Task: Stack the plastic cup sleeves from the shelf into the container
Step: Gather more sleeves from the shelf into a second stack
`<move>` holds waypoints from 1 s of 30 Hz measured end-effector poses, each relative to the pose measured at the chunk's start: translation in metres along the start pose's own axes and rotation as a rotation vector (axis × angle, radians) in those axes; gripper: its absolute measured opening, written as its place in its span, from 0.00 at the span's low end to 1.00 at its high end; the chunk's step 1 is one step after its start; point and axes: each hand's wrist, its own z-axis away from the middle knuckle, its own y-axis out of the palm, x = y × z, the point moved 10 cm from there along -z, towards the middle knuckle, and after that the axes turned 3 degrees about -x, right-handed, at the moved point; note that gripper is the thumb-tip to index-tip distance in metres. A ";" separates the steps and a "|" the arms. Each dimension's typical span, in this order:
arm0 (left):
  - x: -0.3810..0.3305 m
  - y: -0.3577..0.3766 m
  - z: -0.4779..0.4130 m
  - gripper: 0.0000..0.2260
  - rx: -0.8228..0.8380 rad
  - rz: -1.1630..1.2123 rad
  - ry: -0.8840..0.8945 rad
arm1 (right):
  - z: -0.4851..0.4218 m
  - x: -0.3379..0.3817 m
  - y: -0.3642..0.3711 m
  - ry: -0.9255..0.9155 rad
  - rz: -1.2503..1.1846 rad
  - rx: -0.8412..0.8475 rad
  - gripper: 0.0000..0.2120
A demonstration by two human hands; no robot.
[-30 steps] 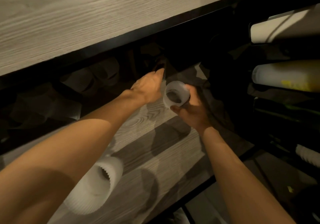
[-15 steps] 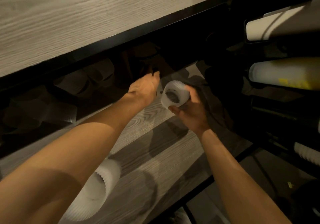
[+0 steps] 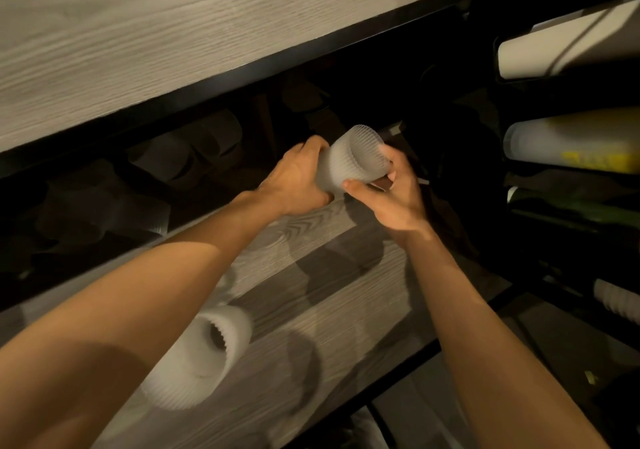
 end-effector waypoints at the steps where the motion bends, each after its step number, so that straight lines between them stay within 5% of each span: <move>1: 0.001 -0.002 0.003 0.37 0.001 0.028 0.004 | 0.002 0.001 0.002 -0.008 0.011 0.022 0.33; 17: 0.006 -0.105 0.148 0.39 -0.148 0.497 0.017 | 0.100 0.122 0.069 -0.345 0.137 0.318 0.34; 30: 0.007 -0.140 0.302 0.36 -0.243 0.396 0.129 | 0.222 0.170 0.119 -0.371 0.293 0.633 0.33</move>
